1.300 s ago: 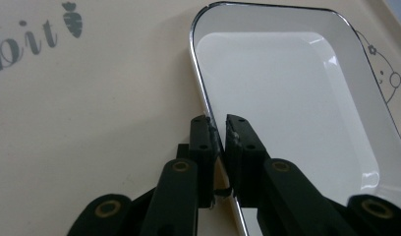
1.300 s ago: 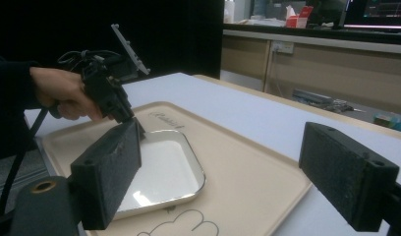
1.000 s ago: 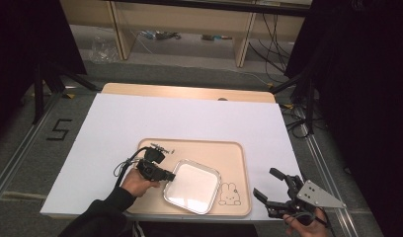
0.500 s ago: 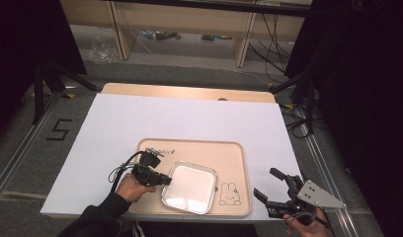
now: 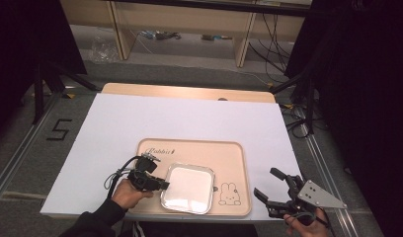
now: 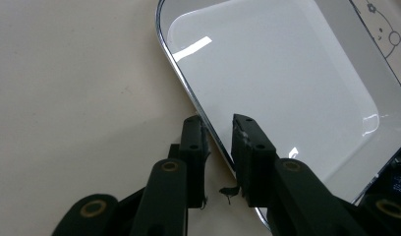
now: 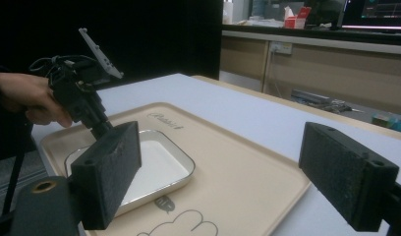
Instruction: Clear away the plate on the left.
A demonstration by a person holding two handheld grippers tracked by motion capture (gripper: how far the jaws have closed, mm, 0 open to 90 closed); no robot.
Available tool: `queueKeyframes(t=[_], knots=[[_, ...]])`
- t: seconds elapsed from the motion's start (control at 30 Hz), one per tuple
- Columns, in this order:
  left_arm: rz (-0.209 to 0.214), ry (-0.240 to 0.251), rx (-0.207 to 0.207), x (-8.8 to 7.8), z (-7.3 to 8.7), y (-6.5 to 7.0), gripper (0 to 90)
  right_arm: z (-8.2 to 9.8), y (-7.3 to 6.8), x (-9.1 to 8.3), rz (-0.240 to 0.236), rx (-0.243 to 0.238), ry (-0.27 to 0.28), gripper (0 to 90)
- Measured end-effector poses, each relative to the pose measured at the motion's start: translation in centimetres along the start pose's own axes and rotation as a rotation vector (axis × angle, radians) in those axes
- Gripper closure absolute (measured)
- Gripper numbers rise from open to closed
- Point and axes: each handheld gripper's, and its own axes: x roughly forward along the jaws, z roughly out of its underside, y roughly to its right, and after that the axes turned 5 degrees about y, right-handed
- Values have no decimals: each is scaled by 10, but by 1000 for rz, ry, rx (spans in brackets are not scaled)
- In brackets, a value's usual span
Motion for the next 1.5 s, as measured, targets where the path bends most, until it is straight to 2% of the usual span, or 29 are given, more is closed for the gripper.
queueKeyframes(t=[0.03,0.1,0.13,0.17,0.2,0.27,0.3,0.33,0.43,0.5,0.6,0.67,0.7,0.83,0.87,0.9,1.07,1.13,1.2,1.23,1.3,1.33,1.37,1.43,1.5], knots=[[1,-3,-21,-1,2,1,746,0,0,0,-1,-1,0,168],[14,3,-35,-2,4,1,742,0,0,0,-7,0,5,168],[14,7,-38,-2,5,2,744,0,0,0,-4,-1,2,168],[15,3,-33,-2,6,2,743,1,-2,0,21,18,16,168],[12,5,-34,-2,6,3,740,1,-1,-1,16,17,-4,168],[13,13,-45,-2,7,5,736,0,0,1,-12,0,5,168],[21,-4,-33,-4,7,4,737,0,0,1,-12,3,12,168],[22,16,-60,-3,8,6,737,1,0,1,-9,-2,7,168],[18,1,-42,-4,9,7,734,0,0,1,-11,2,11,168],[22,20,-65,-3,11,9,731,1,0,2,-10,-1,11,168],[19,3,-47,-5,12,9,728,0,0,1,-12,3,13,169],[28,9,-73,-4,13,12,724,1,0,2,-10,0,11,168],[26,-2,-49,-4,14,11,726,1,0,1,-11,1,10,168],[21,2,-51,-6,16,15,726,1,0,1,-10,-3,6,168],[13,16,-53,-5,16,16,726,0,0,1,-12,0,6,169],[13,-1,-36,-7,16,15,725,0,0,1,-13,1,7,168],[5,3,-43,-9,20,17,721,0,0,1,-12,1,8,169],[9,11,-59,-9,21,18,718,1,0,2,-10,-2,10,168],[6,1,-41,-10,21,17,717,0,0,1,-14,2,9,169],[3,13,-52,-10,22,19,715,0,0,1,-13,2,12,169],[6,1,-39,-11,22,18,712,1,0,1,-10,-4,5,169],[8,3,-43,-11,23,18,709,0,0,1,-12,-1,5,169],[17,16,-70,-11,24,20,710,0,0,1,-13,1,6,169],[14,-3,-46,-13,24,20,711,1,0,1,-10,0,10,169],[24,-5,-47,-13,24,19,707,0,0,1,-13,2,10,169]])
